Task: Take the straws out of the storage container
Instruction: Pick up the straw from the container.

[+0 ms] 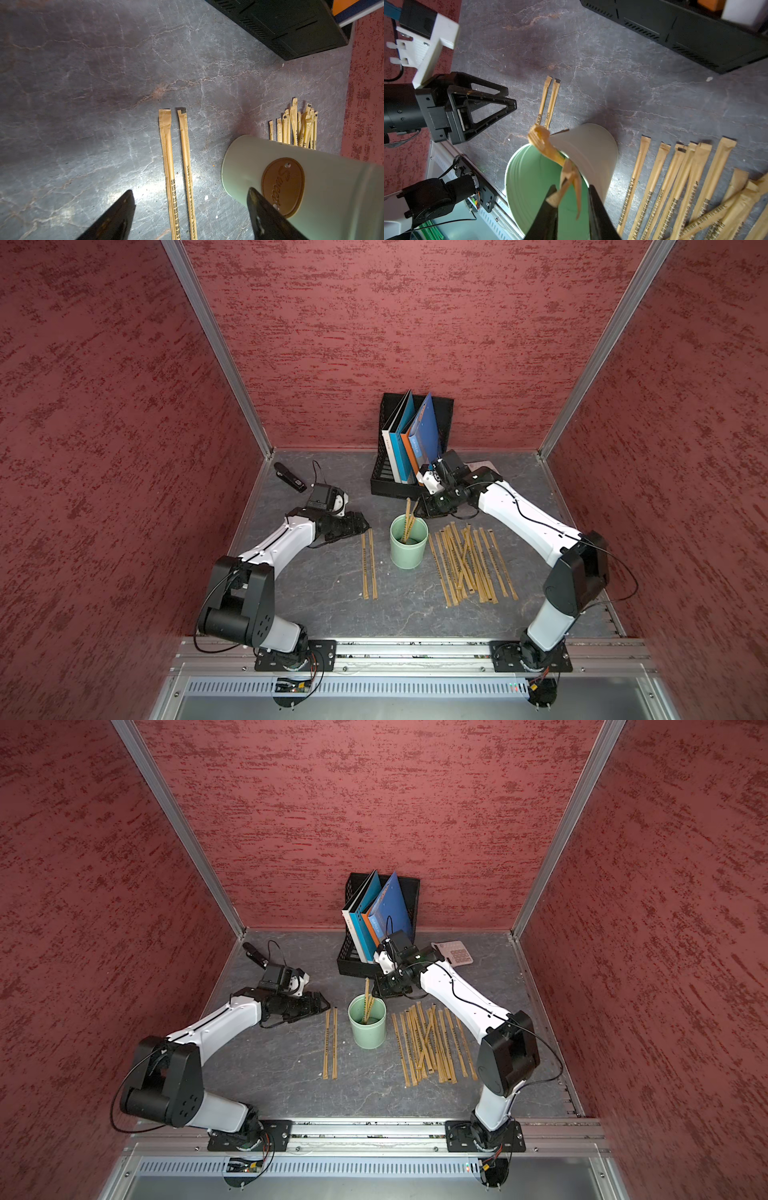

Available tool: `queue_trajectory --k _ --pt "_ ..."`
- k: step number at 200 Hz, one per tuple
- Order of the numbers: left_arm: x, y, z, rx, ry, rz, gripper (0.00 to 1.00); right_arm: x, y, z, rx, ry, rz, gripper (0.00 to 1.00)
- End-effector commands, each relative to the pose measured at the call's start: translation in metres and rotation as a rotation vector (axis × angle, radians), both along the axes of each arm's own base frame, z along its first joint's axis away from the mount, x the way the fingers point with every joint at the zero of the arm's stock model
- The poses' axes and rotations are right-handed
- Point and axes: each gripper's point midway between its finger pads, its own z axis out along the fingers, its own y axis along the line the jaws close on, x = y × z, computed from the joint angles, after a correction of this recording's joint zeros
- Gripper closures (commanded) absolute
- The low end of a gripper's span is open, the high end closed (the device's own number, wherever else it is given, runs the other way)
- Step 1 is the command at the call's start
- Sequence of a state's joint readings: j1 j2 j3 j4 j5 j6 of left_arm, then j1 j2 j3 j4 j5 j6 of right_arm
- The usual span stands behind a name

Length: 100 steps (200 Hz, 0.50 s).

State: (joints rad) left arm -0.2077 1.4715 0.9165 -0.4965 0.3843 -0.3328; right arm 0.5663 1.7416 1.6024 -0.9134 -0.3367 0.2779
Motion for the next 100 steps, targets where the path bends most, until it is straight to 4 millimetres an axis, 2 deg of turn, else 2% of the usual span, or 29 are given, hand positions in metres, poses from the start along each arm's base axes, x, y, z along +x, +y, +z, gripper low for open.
queue_trajectory --k 1,100 --pt "0.007 0.002 0.012 0.003 -0.042 0.001 0.15 0.003 0.002 0.007 0.010 -0.030 -0.009 0.77" --pt "0.005 0.002 0.011 0.006 -0.041 -0.004 0.15 0.012 0.004 -0.005 -0.021 -0.023 -0.006 0.78"
